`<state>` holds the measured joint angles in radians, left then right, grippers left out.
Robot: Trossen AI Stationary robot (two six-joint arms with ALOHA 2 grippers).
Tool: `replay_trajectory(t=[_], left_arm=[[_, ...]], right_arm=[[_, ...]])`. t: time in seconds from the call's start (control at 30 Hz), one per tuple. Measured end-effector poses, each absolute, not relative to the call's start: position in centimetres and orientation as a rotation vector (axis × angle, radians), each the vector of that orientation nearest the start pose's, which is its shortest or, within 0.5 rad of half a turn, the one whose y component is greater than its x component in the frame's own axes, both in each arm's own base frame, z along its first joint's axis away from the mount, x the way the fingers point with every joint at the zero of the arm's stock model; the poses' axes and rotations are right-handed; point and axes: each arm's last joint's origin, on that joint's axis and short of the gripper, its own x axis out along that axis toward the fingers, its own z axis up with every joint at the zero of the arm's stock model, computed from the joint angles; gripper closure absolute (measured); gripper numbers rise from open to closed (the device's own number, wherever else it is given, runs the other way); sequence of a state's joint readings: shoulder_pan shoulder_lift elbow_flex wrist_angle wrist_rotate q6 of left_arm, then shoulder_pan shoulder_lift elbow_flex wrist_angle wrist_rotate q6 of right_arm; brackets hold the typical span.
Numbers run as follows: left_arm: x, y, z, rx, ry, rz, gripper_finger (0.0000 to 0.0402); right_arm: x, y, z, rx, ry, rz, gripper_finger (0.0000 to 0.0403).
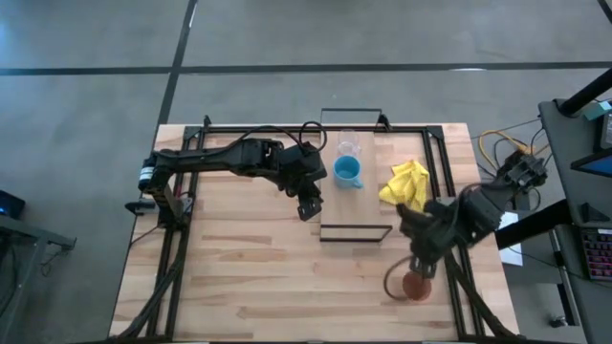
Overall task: Stack small to large cups/mugs on shelf
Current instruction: Put the brown cup on the shelf
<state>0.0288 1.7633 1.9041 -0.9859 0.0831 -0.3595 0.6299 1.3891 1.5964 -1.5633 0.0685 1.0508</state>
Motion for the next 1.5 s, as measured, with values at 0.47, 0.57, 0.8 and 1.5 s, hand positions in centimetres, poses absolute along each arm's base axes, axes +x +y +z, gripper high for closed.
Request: replay_trajectory(t=[0.47,0.57,0.8,1.5], left_arm=[[36.9,0.8,38.5,-0.386,0.842,0.098,0.0291],[36.9,0.7,38.5,-0.385,0.842,0.097,0.0291],[36.9,0.7,38.5,-0.393,0.845,0.078,0.0291],[36.9,0.7,38.5,-0.389,0.843,0.069,0.0291]], right_arm=[[17.0,16.5,34.1,0.588,1.393,-0.403,0.0322],[16.8,16.7,33.6,0.595,1.398,-0.422,0.0326],[16.7,16.8,32.1,0.625,1.431,-0.464,0.0328],[16.3,17.0,26.9,0.610,1.563,-0.490,0.0325]])
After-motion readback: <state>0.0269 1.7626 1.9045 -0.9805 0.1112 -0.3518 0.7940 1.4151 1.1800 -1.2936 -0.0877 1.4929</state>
